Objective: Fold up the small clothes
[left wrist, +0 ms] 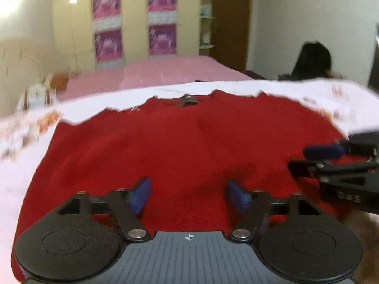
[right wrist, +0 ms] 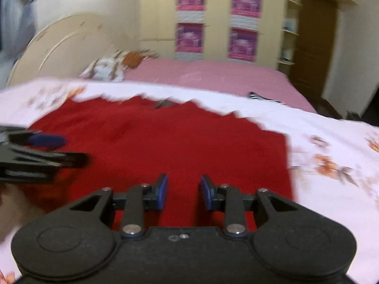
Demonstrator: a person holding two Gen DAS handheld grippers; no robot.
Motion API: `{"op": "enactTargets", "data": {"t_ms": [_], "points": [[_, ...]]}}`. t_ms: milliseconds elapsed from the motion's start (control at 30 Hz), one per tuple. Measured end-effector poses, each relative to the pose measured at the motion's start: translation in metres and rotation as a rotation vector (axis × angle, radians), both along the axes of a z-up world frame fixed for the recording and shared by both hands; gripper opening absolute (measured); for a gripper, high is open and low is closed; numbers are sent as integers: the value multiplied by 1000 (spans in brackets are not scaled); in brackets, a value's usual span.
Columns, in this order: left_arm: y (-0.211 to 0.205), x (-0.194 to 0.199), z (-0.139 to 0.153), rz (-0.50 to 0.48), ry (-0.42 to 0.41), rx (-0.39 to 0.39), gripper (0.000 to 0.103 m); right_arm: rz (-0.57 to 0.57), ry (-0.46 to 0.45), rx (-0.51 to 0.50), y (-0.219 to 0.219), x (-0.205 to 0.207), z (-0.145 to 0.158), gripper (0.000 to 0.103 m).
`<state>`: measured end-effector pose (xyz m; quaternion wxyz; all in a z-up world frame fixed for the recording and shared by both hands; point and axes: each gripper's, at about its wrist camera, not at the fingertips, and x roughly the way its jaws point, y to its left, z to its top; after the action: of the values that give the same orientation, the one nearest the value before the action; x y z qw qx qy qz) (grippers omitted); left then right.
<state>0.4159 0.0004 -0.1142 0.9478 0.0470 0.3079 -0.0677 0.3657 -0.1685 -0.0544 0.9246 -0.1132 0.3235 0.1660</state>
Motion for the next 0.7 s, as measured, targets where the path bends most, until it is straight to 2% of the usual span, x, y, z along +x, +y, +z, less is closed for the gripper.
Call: {"op": "enactTargets", "data": {"t_ms": [67, 167, 267, 367, 500, 567, 700], "points": [[-1, -2, 2, -3, 2, 14, 77, 0, -35, -72, 9, -4, -14, 31], [11, -14, 17, 6, -12, -35, 77, 15, -44, -130, 15, -11, -7, 31], [18, -29, 19, 41, 11, -71, 77, 26, -42, -49, 7, -30, 8, 31], [17, -43, 12, 73, 34, -118, 77, 70, -29, -6, 15, -45, 8, 30], [12, -54, -1, 76, 32, -76, 77, 86, 36, -19, 33, -53, -10, 31], [21, -59, 1, 81, 38, -95, 77, 78, 15, -32, 32, -62, -10, 31], [53, -77, 1, 128, 30, -83, 77, 64, 13, -47, 15, -72, -5, 33]]}}
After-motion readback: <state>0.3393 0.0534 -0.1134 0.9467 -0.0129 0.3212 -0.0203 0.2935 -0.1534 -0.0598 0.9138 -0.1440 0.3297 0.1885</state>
